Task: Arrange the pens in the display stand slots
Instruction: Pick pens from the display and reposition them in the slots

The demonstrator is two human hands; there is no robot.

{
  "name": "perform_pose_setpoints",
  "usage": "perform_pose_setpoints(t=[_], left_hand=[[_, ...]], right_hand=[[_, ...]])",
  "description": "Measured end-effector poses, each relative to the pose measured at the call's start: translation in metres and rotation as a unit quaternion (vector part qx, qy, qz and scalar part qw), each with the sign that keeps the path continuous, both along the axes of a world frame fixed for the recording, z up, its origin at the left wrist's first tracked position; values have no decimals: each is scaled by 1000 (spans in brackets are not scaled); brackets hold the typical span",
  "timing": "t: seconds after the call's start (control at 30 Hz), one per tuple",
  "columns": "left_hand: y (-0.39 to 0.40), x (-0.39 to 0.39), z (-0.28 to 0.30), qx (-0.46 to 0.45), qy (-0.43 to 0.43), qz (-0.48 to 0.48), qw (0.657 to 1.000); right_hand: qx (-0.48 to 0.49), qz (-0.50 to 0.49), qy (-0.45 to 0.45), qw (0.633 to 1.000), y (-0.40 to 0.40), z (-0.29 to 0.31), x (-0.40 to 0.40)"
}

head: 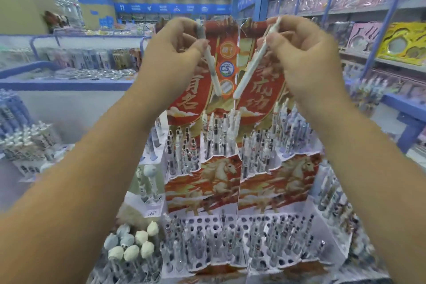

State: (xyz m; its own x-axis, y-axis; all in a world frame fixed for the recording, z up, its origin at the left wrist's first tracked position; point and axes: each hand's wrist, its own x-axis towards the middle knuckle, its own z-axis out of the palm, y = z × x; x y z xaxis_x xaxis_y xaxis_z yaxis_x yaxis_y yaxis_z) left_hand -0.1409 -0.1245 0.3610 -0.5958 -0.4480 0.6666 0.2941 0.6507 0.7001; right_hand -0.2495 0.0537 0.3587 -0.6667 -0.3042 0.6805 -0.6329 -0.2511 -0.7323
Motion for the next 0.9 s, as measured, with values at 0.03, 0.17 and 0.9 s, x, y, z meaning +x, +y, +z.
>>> perform_pose_setpoints(t=[0.03, 0.17, 0.9], left_hand=[[-2, -3, -3, -3, -3, 9, 1000], [-17, -11, -13, -10, -67, 54, 996], [-61, -44, -30, -138, -347, -6, 928]], right_hand=[[9, 0, 12, 1000, -7, 0, -4], [83, -8, 38, 996, -29, -9, -21], [332, -34, -67, 940, -79, -36, -29]])
